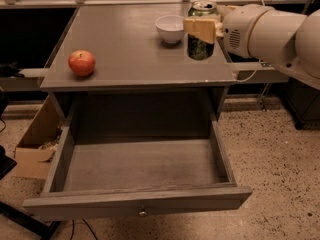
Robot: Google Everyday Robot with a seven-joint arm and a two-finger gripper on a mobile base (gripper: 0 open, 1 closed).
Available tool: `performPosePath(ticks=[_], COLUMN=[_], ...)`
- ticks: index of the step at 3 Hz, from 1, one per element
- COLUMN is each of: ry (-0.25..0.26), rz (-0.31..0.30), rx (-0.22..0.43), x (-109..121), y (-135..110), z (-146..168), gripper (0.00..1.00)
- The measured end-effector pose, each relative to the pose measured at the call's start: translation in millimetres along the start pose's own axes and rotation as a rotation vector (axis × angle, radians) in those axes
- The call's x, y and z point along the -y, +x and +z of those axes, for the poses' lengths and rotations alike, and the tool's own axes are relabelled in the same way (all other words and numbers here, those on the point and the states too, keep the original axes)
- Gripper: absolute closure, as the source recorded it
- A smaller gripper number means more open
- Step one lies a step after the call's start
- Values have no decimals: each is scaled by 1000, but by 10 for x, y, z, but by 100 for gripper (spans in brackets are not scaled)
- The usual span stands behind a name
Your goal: Place green can into top drawer
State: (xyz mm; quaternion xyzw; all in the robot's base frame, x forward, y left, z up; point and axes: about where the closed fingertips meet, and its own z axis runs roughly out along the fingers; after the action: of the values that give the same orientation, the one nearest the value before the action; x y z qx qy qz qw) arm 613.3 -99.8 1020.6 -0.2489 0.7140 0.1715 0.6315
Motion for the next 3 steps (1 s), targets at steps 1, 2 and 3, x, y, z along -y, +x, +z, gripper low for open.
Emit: performPosePath(ticks=[1, 2, 3], ry=[-160, -317, -432], rz=[3, 28, 49], rx=[-21, -39, -83], x=[-281, -677, -1129], y=[261, 748, 1398], z=[-76, -147, -147], gripper=[100, 100, 100])
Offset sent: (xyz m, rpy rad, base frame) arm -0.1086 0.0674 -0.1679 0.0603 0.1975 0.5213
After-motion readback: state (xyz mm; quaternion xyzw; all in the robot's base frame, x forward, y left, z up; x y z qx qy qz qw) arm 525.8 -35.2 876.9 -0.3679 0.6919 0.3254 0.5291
